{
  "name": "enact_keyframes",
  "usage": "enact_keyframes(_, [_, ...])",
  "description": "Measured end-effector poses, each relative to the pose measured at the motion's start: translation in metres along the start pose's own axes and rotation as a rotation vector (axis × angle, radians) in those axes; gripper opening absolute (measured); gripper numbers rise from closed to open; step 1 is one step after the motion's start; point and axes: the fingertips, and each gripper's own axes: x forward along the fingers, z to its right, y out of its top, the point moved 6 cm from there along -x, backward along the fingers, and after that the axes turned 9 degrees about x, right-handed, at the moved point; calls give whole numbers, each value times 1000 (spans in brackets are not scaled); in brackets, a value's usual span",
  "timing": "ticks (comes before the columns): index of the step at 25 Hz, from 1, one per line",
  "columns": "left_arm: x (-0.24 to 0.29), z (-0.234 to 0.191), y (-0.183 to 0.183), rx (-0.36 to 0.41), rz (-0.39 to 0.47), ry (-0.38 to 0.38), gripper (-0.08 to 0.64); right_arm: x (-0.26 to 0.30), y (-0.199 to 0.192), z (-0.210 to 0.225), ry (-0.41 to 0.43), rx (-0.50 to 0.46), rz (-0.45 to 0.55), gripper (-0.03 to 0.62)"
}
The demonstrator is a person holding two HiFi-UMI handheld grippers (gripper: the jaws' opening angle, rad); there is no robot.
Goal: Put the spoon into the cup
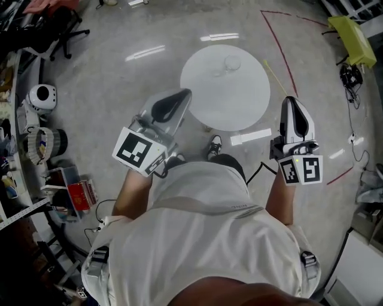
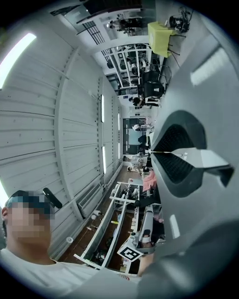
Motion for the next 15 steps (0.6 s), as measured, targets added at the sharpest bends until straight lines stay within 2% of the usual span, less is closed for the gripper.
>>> enact_keyframes(5, [71, -6, 0, 7, -27, 68, 2, 43, 1, 76, 71, 3, -19, 12])
enact_keyframes(9, [109, -10, -5, 3, -46, 119, 2, 72, -15, 125, 113, 19, -85, 12])
enact_keyframes(12, [120, -17, -15, -11, -71, 149, 2, 99, -35, 140, 146, 34, -191, 12])
enact_keyframes(15, [123, -27, -26, -33, -89, 156, 2, 126, -64, 143, 152, 48, -344, 12])
